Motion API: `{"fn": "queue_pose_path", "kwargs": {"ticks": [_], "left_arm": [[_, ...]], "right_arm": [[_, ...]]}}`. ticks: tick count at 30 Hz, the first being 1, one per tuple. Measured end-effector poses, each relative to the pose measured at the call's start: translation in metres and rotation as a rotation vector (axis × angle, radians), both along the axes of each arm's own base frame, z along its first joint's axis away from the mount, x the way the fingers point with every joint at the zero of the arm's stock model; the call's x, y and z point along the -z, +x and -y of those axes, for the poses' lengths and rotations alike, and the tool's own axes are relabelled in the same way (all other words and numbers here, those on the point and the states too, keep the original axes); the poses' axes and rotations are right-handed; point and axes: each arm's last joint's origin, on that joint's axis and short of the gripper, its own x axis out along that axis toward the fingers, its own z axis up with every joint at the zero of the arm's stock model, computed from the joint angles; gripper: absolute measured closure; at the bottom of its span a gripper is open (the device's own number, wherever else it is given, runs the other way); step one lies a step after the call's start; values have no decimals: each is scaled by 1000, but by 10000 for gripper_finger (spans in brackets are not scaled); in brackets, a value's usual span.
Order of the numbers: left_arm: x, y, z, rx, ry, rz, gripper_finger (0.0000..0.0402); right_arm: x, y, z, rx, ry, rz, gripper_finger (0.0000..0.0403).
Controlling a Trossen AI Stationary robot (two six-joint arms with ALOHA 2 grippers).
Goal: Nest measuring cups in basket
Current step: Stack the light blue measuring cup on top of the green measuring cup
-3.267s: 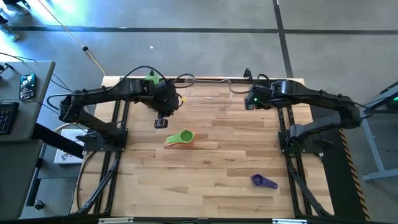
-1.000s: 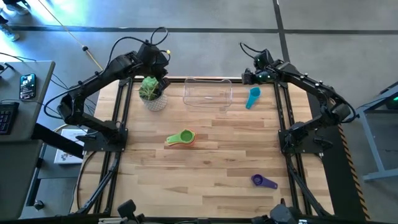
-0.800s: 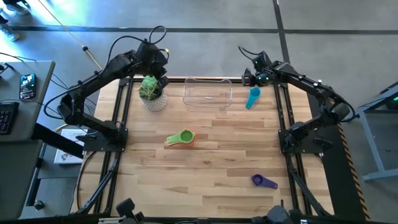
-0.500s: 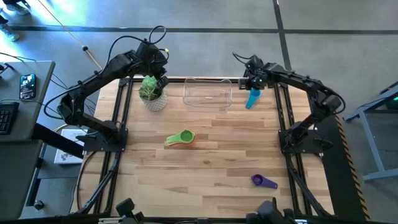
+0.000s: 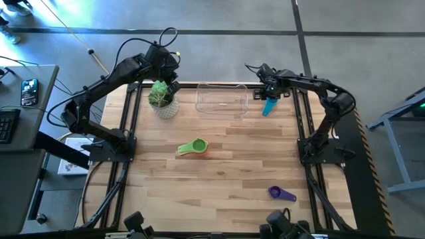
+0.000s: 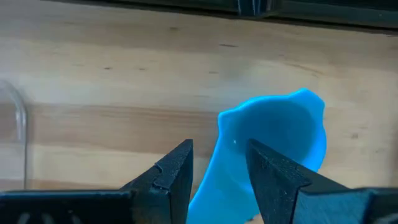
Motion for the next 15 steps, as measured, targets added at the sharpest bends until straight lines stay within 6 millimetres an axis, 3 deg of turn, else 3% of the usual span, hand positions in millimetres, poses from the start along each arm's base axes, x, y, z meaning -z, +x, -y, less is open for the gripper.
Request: {"fn": "queue_pose_path", "kwargs": {"ticks": [9, 15], "left_arm": [[0, 0, 0, 0, -1, 0, 364], [0, 0, 0, -4, -4, 4, 364]], "right_arm": [[17, 3, 4, 2, 22, -35, 266], [17, 3, 4, 2, 15, -49, 322]]}}
